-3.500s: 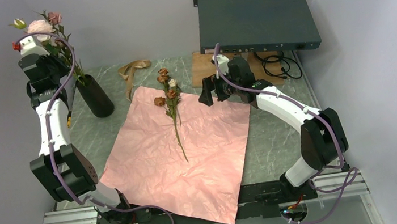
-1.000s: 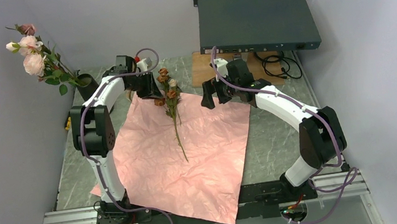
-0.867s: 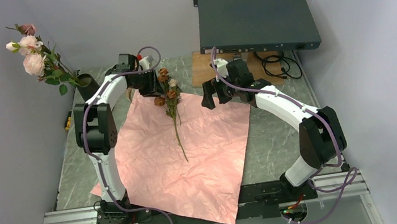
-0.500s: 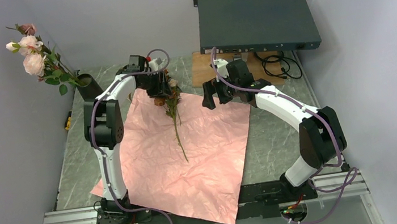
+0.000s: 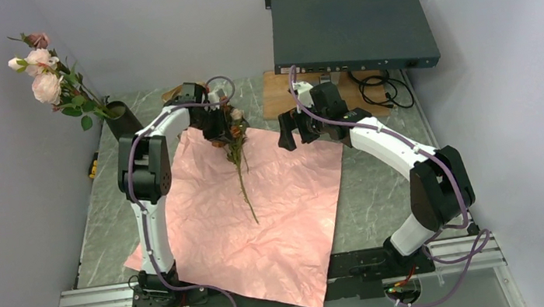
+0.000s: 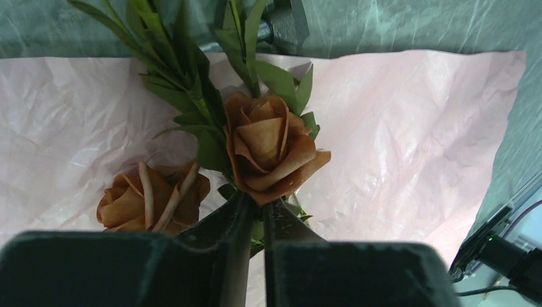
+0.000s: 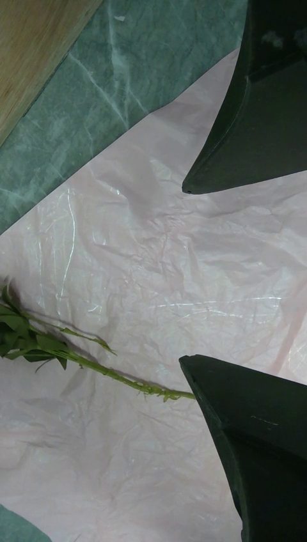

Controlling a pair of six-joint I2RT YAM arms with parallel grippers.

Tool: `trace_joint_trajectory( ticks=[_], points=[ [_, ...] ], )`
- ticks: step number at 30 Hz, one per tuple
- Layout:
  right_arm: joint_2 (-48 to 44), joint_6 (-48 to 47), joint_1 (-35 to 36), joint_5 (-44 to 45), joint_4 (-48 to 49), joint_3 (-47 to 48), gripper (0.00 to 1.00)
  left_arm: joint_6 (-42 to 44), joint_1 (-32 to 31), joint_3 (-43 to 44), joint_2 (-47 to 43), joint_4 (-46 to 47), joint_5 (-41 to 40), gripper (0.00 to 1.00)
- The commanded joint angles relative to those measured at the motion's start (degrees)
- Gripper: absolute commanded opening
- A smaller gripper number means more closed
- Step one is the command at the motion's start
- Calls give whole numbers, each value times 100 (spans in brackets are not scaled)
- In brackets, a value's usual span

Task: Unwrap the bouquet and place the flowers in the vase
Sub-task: Pick up the fake flower from the wrapping paper.

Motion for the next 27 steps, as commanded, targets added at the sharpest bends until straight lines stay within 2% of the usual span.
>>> trace_joint_trajectory(
  ticks=[1, 4, 11, 15, 21, 27],
  points=[
    [21, 47, -1, 11, 192, 238, 100, -115, 25, -70, -561, -122, -49, 10],
    [11, 48, -1, 5, 201, 233, 100, -144, 38, -177, -810, -99, -132, 0],
    [-95, 59, -1, -4, 227, 154, 100, -8, 95, -126, -1323, -246, -113, 0],
    [-147, 31, -1, 19, 239, 110, 100, 328, 116, -80, -1522, -819, -25, 0],
    [-175, 45, -3, -10, 251, 65, 100, 653, 156, -660, -1736, -1309, -59, 0],
    [-124, 44, -1, -78, 229, 113, 100, 733, 157, -822, -1375, -1497, -513, 0]
  ],
)
